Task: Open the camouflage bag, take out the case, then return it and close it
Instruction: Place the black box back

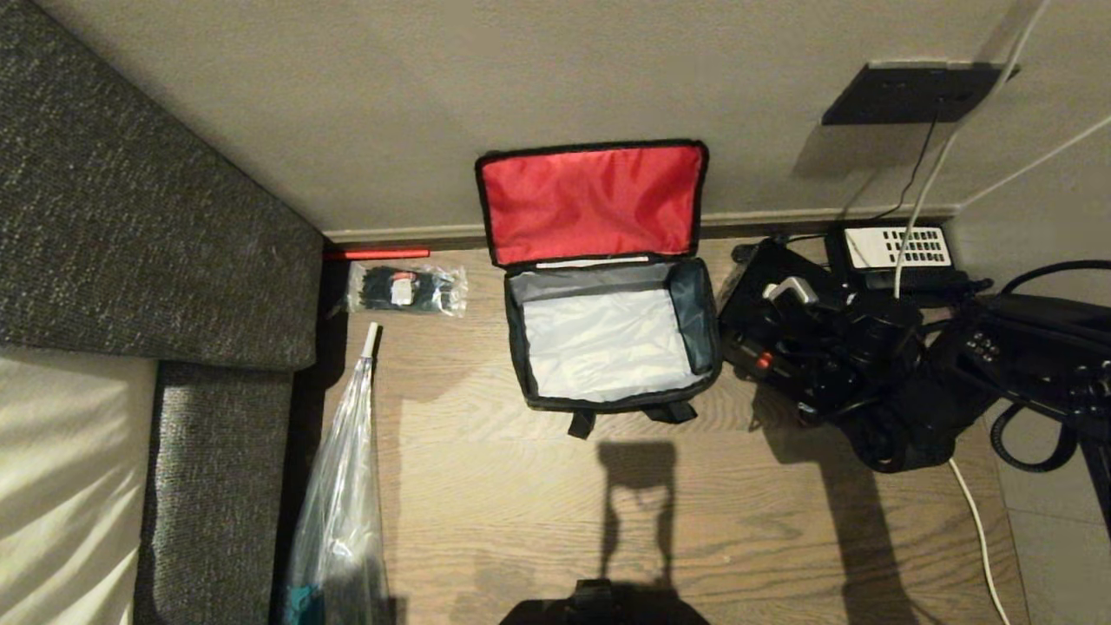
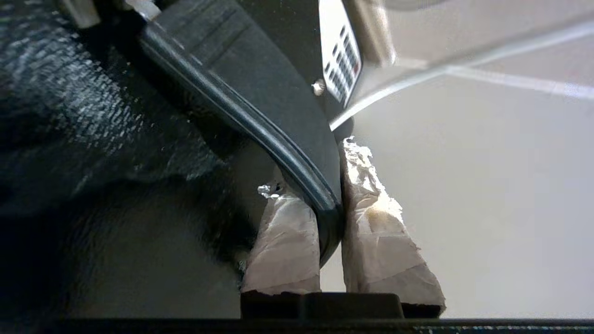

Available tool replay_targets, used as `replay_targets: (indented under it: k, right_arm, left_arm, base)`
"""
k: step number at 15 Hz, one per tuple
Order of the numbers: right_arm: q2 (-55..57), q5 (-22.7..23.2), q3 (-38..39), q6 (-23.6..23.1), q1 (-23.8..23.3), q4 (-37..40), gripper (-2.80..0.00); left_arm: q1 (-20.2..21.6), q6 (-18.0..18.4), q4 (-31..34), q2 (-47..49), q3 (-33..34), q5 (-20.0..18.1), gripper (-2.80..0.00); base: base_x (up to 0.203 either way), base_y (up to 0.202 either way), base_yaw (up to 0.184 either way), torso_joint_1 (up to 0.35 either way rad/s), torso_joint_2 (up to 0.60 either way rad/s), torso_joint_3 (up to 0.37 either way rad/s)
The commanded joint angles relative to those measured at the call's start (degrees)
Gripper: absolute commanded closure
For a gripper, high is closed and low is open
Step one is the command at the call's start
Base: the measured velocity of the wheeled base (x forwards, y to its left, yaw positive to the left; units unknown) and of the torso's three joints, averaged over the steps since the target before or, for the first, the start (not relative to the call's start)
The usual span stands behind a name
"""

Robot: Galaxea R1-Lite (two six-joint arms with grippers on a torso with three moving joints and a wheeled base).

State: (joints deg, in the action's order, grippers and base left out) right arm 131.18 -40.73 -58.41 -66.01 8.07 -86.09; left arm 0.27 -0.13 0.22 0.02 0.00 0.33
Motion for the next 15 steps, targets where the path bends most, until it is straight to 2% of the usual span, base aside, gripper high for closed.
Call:
replay_targets:
  k: [1, 5, 8, 12, 15]
  right_arm:
    - [-8.90, -0.52, 1.51, -2.30, -0.06, -1.52, 0.00]
    - [-17.87, -0.55, 4.43, -6.07, -0.03, 1.51, 0.00]
    - [-24.10, 0.43, 3.86, -6.42, 0.57, 10.12, 0.00]
    - [-29.21, 5.62, 2.42, -6.77, 3.87, 18.64, 0.00]
    - [-33.15, 6.86, 2.43, -8.26, 9.28, 23.56, 0.00]
  left_arm:
    - [0.00, -0.04, 0.05, -0.11, 0.18, 0.02, 0.00]
    - [0.00, -0.03, 0.05, -0.11, 0.18, 0.02, 0.00]
    - [0.00, -0.03, 0.05, -0.11, 0.18, 0.02, 0.00]
    - [0.06, -0.04, 0.05, -0.04, 0.18, 0.02, 0.00]
    - [0.05, -0.04, 0.05, -0.02, 0.18, 0.02, 0.00]
  base:
    - [0.000, 0.000, 0.000, 0.000, 0.00, 0.000]
    - [0.000, 0.000, 0.000, 0.000, 0.00, 0.000]
    - [0.000, 0.000, 0.000, 0.000, 0.00, 0.000]
    - [0.000, 0.000, 0.000, 0.000, 0.00, 0.000]
    - [0.000, 0.000, 0.000, 0.000, 0.00, 0.000]
